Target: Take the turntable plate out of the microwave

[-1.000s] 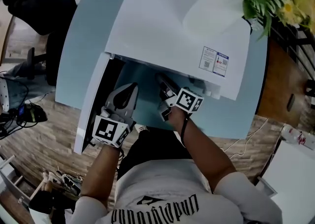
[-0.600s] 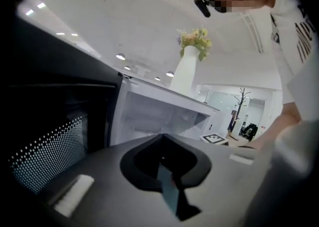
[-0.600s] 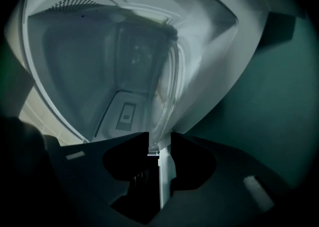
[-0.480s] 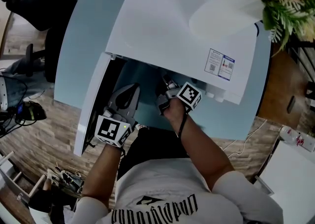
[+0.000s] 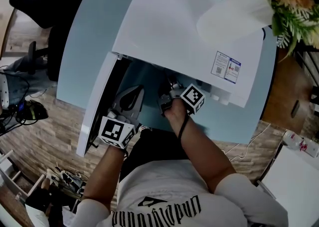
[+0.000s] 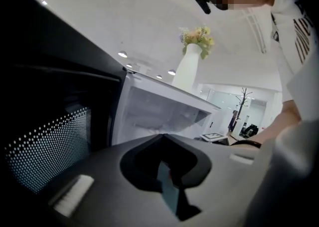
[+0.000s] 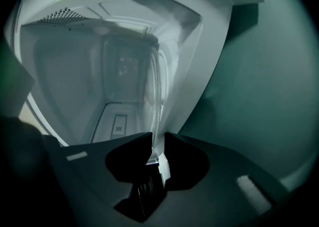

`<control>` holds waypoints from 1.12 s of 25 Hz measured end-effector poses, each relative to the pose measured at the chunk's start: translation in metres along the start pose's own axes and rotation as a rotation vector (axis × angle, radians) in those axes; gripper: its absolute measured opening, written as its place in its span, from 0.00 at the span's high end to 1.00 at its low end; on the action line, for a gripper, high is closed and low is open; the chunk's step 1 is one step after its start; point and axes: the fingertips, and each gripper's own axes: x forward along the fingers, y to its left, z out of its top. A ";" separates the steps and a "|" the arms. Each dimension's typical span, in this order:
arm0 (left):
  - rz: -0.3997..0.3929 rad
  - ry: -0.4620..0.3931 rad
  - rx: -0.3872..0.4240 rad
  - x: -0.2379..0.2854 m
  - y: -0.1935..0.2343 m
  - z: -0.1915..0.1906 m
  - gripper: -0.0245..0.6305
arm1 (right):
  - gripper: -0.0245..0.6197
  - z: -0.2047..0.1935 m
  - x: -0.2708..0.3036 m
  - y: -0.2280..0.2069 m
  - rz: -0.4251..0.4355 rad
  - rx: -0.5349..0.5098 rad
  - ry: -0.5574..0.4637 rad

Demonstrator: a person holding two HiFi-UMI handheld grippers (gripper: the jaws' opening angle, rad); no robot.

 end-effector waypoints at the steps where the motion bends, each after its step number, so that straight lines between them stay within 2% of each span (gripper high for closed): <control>1: 0.002 -0.001 -0.008 -0.001 0.001 -0.001 0.89 | 0.84 -0.001 -0.001 0.000 0.003 -0.001 0.002; 4: 0.006 -0.003 -0.041 -0.003 0.002 -0.004 0.89 | 0.90 -0.002 -0.002 0.003 0.013 -0.005 0.010; 12: -0.013 0.013 -0.161 -0.003 -0.002 -0.017 0.89 | 0.91 -0.002 -0.013 0.001 0.023 -0.011 0.013; 17: -0.007 0.032 -0.205 -0.001 -0.005 -0.030 0.89 | 0.91 0.004 -0.021 -0.002 0.029 -0.028 0.005; 23: -0.025 0.034 -0.326 0.004 -0.010 -0.044 0.88 | 0.92 0.016 -0.031 -0.004 0.030 -0.034 -0.015; 28: -0.026 0.033 -0.438 0.008 -0.009 -0.056 0.83 | 0.93 0.014 -0.045 -0.008 0.022 -0.025 -0.011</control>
